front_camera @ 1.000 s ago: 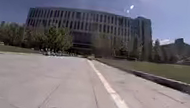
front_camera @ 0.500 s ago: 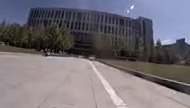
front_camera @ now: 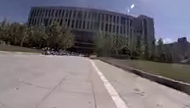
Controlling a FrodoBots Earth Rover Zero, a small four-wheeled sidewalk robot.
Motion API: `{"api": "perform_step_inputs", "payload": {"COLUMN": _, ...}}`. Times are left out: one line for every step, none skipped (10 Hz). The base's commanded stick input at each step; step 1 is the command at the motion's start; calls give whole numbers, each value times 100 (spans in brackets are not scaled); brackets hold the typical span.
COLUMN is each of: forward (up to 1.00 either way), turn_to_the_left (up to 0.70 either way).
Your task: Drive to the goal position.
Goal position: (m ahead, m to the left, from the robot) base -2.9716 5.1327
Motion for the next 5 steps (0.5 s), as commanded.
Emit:
{"api": "perform_step_inputs", "payload": {"forward": 85, "turn_to_the_left": 11}}
{"api": "perform_step_inputs", "payload": {"forward": 85, "turn_to_the_left": 30}}
{"api": "perform_step_inputs", "payload": {"forward": 85, "turn_to_the_left": 37}}
{"api": "perform_step_inputs", "payload": {"forward": 85, "turn_to_the_left": 37}}
{"api": "perform_step_inputs", "payload": {"forward": 85, "turn_to_the_left": 37}}
